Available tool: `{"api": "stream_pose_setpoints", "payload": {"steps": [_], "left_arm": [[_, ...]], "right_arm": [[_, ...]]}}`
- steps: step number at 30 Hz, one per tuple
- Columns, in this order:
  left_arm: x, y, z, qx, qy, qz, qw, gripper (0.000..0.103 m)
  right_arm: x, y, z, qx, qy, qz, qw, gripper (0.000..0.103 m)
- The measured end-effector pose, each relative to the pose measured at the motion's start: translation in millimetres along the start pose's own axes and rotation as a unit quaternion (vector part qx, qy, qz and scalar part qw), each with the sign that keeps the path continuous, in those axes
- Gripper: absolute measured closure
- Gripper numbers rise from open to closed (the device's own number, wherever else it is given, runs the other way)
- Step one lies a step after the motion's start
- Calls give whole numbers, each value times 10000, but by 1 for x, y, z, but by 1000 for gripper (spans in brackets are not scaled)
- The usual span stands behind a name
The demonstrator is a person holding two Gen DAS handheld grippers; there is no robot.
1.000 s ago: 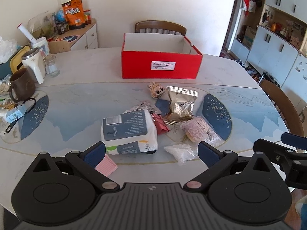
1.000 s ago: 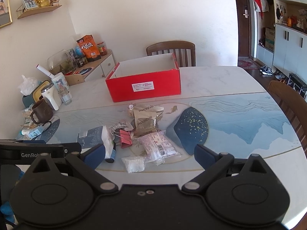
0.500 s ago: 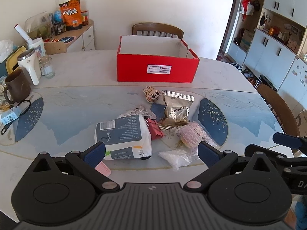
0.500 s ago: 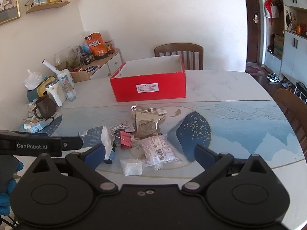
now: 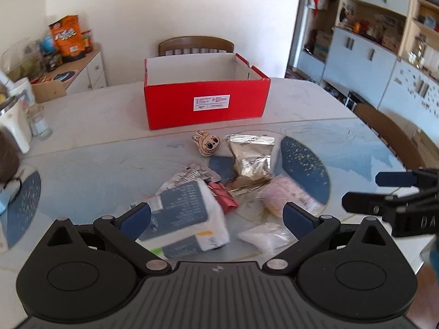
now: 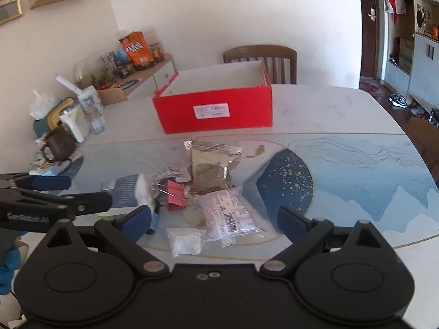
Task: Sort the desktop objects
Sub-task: 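Move left tool to the tissue pack while right tool approaches the pink snack bag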
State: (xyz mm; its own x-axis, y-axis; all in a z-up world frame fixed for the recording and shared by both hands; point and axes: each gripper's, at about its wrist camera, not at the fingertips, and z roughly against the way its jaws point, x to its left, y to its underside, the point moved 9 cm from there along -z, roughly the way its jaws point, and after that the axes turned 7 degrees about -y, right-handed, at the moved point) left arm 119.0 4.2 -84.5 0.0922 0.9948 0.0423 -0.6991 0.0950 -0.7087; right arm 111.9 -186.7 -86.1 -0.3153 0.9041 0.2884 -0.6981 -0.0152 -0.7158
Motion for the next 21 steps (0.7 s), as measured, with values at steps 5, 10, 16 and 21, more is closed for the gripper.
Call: {"api": "stream_pose_setpoints", "payload": {"steps": [5, 10, 16, 21], "left_arm": [[10, 1, -19, -57, 133, -581, 9982, 0], [15, 6, -39, 29, 547, -1113, 9923, 0], [22, 13, -63, 151, 862, -1546, 9841, 0], [24, 15, -77, 277, 1253, -1797, 9753, 0]], "right_arm": [[-8, 2, -23, 210, 101, -133, 9996, 8], [-11, 2, -43, 377, 180, -99, 9991, 7], [-13, 4, -63, 601, 267, -81, 9978, 7], [-18, 7, -81, 753, 307, -136, 9966, 8]]}}
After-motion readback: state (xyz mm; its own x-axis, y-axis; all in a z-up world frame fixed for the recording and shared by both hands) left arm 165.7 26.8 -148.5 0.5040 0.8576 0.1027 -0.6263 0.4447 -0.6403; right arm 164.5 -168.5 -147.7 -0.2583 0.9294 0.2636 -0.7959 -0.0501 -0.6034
